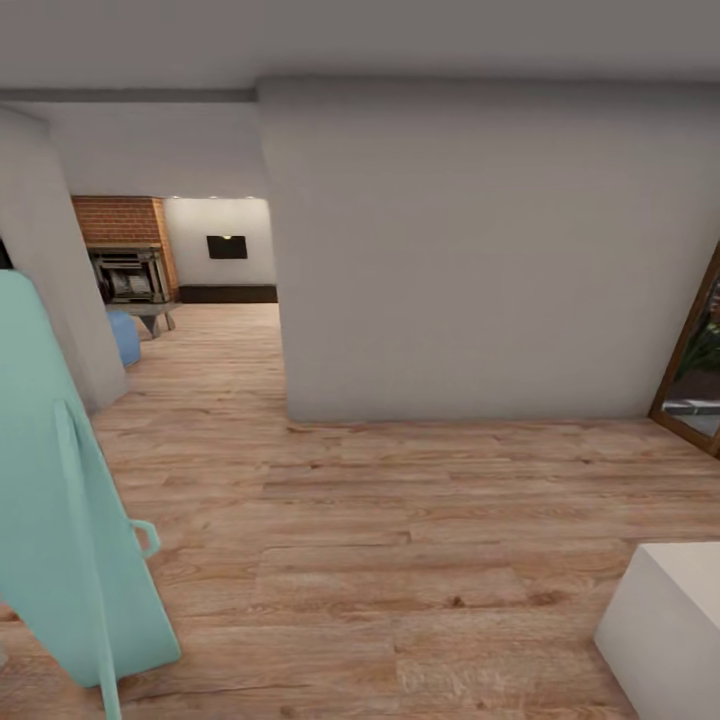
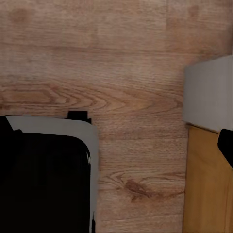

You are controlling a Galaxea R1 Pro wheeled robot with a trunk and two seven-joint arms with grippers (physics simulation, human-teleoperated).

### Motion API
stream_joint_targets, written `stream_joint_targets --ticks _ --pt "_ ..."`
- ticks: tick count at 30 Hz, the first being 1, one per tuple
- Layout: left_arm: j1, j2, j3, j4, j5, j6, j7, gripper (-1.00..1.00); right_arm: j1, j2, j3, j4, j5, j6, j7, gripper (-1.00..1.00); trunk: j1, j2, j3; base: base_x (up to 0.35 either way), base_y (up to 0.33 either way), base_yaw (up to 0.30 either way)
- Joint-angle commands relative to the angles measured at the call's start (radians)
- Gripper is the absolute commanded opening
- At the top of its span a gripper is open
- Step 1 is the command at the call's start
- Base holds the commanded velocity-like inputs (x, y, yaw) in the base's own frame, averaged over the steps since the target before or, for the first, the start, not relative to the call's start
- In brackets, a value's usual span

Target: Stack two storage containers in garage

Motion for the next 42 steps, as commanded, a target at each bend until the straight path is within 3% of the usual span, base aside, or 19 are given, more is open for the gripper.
stream_joint_targets --ticks 1,42 --pt "-0.001 0.000 0.001 0.000 0.004 -0.003 0.001 1.00 -0.001 0.001 0.008 0.003 -0.007 -0.005 0.000 1.00 0.001 -0.001 -0.001 0.323 0.000 0.000" --pt "-0.001 0.000 0.000 0.001 0.004 -0.003 0.001 1.00 -0.001 0.001 0.008 0.003 -0.007 -0.006 0.000 1.00 0.001 -0.001 -0.001 0.323 0.000 0.000"
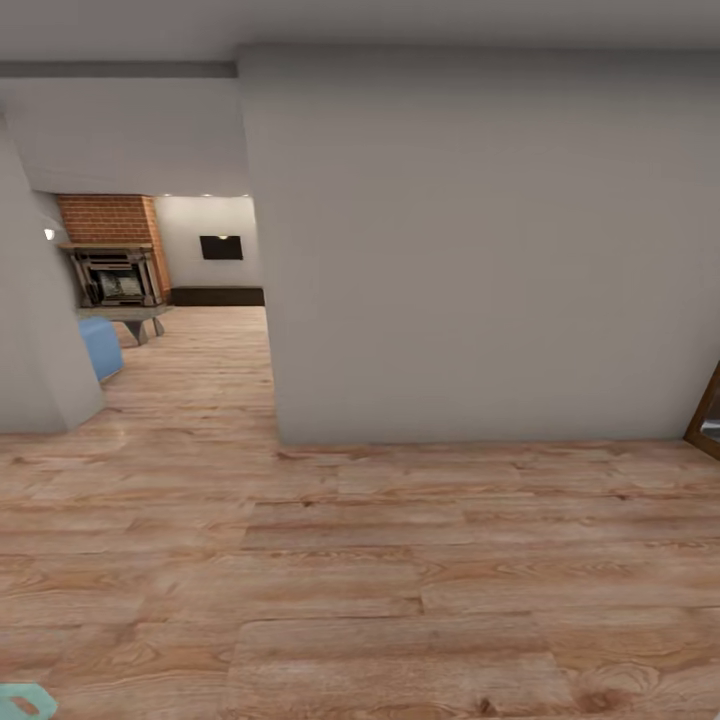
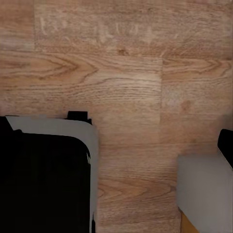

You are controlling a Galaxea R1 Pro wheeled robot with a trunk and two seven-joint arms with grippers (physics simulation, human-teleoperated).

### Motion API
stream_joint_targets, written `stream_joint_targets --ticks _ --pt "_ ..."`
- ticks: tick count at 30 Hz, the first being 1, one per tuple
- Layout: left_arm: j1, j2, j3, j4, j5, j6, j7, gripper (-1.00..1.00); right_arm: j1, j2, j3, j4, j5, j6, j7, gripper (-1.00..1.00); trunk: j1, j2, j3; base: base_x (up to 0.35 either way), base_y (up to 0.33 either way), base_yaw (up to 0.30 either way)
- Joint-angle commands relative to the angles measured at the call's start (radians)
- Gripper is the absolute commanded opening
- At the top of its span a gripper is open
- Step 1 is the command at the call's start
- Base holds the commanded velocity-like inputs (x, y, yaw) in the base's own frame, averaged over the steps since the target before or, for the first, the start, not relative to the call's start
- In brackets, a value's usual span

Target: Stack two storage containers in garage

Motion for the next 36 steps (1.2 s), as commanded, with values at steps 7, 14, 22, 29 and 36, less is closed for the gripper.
stream_joint_targets --ticks 7,14,22,29,36 --pt "-0.001 0.000 0.001 0.001 0.004 -0.003 0.001 1.00 -0.001 0.003 0.008 0.003 -0.008 -0.004 -0.003 1.00 0.001 -0.001 -0.001 0.323 0.000 0.000" --pt "-0.001 0.000 0.002 0.000 0.004 -0.003 0.001 1.00 -0.001 0.004 -0.001 0.003 -0.016 -0.001 0.000 1.00 0.001 -0.001 -0.001 0.323 0.000 0.000" --pt "0.000 0.000 0.002 0.000 0.004 -0.003 0.001 1.00 -0.001 0.005 -0.005 0.003 -0.016 -0.002 0.001 1.00 0.001 -0.001 -0.001 0.323 0.000 0.000" --pt "-0.001 0.000 0.002 0.000 0.004 -0.003 0.001 1.00 -0.001 0.009 -0.002 0.003 -0.014 0.000 -0.001 1.00 0.001 -0.001 -0.001 0.323 0.000 0.000" --pt "-0.001 0.000 0.001 0.000 0.004 -0.004 0.001 1.00 -0.001 0.010 -0.001 0.003 -0.011 0.000 0.001 1.00 0.001 -0.001 -0.001 0.323 0.000 0.029"
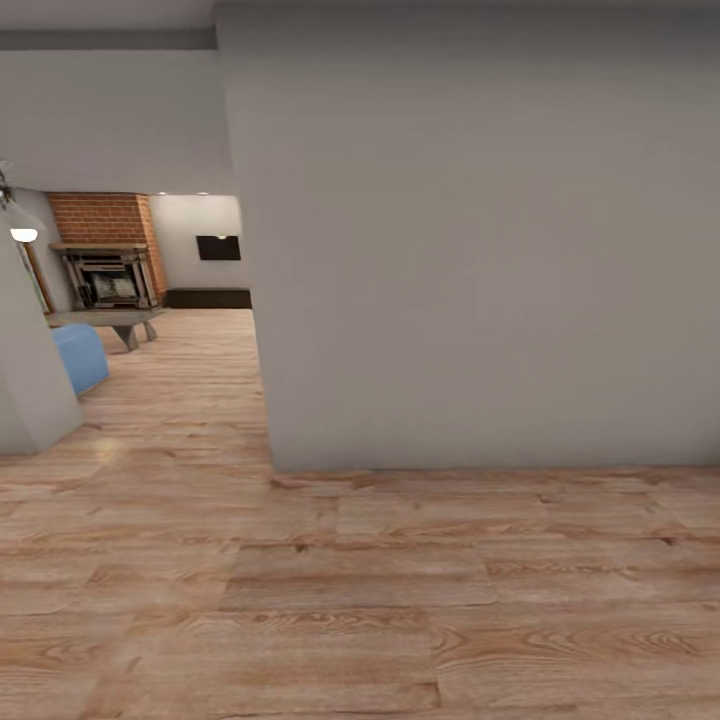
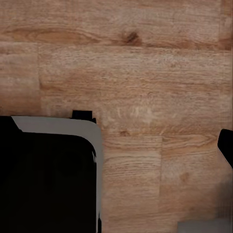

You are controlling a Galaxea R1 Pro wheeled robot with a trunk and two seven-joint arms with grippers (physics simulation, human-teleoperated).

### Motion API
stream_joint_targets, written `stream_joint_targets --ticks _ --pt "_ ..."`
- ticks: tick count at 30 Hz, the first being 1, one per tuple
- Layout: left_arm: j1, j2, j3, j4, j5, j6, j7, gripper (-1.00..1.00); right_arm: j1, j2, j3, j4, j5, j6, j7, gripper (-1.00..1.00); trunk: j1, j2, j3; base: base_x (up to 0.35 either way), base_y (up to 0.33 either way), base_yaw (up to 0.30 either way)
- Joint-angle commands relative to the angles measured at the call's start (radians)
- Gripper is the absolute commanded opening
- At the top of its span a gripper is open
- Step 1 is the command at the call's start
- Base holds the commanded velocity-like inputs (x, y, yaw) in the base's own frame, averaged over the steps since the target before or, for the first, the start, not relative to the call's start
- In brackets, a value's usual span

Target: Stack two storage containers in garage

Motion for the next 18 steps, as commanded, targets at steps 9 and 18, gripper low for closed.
stream_joint_targets --ticks 9,18 --pt "-0.001 0.000 0.001 0.001 0.004 -0.003 0.001 1.00 -0.001 0.001 0.004 0.003 -0.011 -0.005 0.000 1.00 0.001 -0.001 -0.001 0.323 0.000 0.229" --pt "-0.001 0.000 0.001 0.001 0.004 -0.003 0.001 1.00 -0.001 0.000 0.002 0.003 -0.017 -0.004 -0.002 1.00 0.001 -0.001 -0.001 0.323 0.000 0.270"
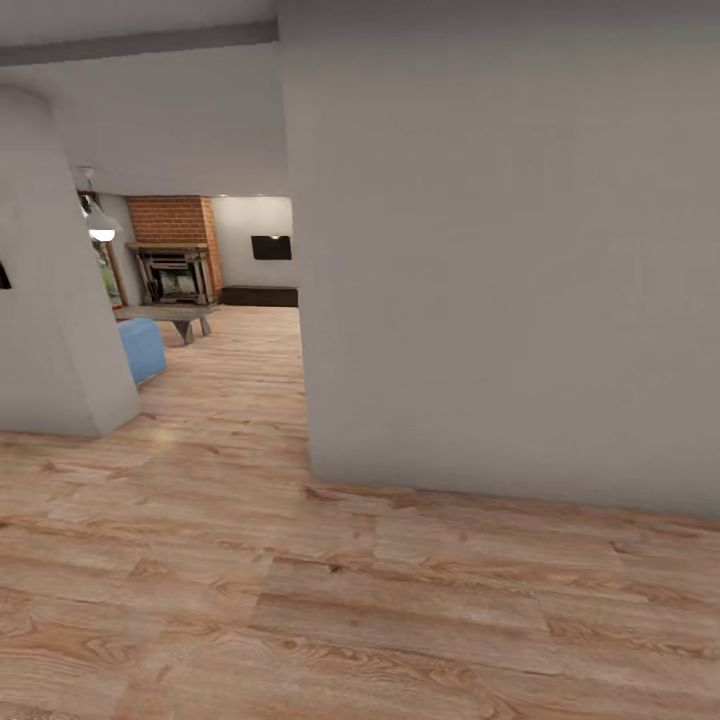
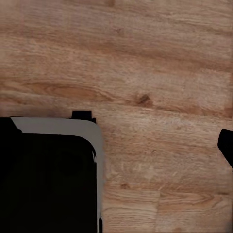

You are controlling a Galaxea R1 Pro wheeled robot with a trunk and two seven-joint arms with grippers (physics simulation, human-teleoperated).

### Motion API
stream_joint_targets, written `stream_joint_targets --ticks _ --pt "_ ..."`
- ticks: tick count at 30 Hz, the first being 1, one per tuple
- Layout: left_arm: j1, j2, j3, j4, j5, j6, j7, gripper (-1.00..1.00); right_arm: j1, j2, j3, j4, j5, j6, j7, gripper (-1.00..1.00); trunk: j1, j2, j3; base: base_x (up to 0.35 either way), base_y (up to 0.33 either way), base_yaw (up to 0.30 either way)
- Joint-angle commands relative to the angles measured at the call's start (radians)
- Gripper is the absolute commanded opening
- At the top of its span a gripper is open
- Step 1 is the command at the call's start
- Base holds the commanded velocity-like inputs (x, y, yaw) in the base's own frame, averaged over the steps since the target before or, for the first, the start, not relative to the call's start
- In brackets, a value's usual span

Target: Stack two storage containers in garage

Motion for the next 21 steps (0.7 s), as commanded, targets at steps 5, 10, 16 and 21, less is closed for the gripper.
stream_joint_targets --ticks 5,10,16,21 --pt "-0.001 0.000 0.001 0.001 0.004 -0.003 0.001 1.00 -0.001 0.000 0.008 0.002 -0.009 -0.004 0.000 1.00 0.001 -0.001 -0.001 0.323 0.000 0.295" --pt "-0.001 0.000 0.001 0.001 0.004 -0.003 0.001 1.00 -0.001 0.001 0.007 0.002 -0.009 -0.004 0.000 1.00 0.001 -0.001 -0.001 0.323 0.000 0.299" --pt "-0.001 0.000 0.001 0.001 0.004 -0.003 0.001 1.00 -0.001 0.003 0.004 0.002 -0.009 -0.004 -0.007 1.00 0.001 -0.001 -0.001 0.323 0.000 0.300" --pt "-0.001 0.000 0.001 0.001 0.004 -0.003 0.001 1.00 -0.001 0.004 0.004 0.002 -0.009 -0.004 -0.008 1.00 0.001 -0.001 -0.001 0.323 0.000 0.300"
